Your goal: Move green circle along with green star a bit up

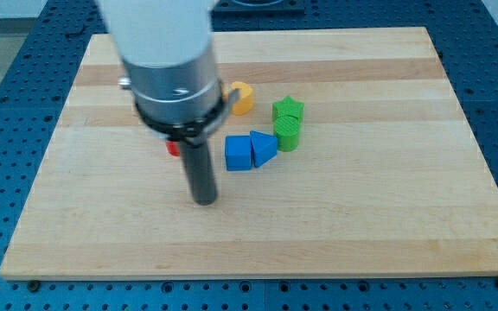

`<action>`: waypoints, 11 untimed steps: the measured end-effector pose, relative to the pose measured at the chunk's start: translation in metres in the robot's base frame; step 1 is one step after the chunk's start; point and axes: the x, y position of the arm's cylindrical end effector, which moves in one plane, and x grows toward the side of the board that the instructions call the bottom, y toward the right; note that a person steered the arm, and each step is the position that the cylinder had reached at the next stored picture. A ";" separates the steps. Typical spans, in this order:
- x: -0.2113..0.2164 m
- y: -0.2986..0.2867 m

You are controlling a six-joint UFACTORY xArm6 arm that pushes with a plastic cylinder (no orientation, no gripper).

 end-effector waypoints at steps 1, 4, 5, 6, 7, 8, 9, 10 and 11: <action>0.000 0.051; -0.021 0.141; -0.035 0.140; -0.036 0.128; -0.040 0.112; -0.063 0.101; -0.077 0.100; -0.081 0.100; -0.081 0.100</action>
